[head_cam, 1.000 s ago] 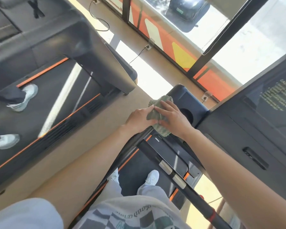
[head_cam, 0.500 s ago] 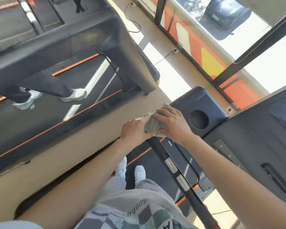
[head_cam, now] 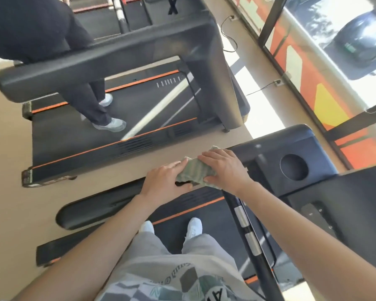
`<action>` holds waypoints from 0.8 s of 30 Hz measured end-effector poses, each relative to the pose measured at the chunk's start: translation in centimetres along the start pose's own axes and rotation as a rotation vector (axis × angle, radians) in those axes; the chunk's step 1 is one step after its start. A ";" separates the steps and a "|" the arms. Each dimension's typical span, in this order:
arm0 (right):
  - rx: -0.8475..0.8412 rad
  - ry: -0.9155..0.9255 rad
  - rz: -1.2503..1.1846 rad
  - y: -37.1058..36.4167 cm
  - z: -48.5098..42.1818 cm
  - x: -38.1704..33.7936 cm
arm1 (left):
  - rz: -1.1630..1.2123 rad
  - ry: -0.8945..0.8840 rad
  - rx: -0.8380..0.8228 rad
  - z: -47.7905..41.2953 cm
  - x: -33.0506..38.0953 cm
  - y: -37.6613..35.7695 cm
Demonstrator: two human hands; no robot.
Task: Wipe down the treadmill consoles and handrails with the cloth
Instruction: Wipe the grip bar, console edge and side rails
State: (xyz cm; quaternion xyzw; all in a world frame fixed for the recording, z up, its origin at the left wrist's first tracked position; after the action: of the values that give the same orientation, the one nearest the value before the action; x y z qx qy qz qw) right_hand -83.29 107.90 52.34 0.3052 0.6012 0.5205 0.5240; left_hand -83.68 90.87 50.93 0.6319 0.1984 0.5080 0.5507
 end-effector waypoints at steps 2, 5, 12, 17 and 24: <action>0.039 0.009 0.003 -0.9 -0.1 -2.0 | -0.003 0.017 0.063 1.9 -1.4 0.7; 0.114 0.033 -0.006 -2.1 -0.3 -5.2 | -0.012 0.035 0.190 4.6 -3.6 1.6; 0.199 0.041 -0.042 -5.1 -0.8 -13.0 | -0.030 0.106 0.346 10.6 -8.9 3.3; 0.102 0.089 -0.098 -5.6 -1.6 -15.8 | -0.054 0.123 0.366 11.8 -11.2 4.2; 0.098 0.054 -0.027 -5.9 -2.2 -17.1 | -0.005 0.030 0.198 11.5 -12.3 3.1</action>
State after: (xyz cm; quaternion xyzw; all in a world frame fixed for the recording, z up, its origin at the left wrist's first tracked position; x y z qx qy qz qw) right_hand -79.81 90.05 51.92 0.3082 0.6440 0.4913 0.4988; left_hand -79.70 74.25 49.91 0.6752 0.2573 0.4937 0.4839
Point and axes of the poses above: each hand's wrist, its own z-axis away from the middle knuckle, its own y-axis out of the back of the hand, x = y × z, the point moved 8 cm from there along -z, towards the middle knuckle, and after that the axes turned 3 degrees about -y, right-handed, at the moved point
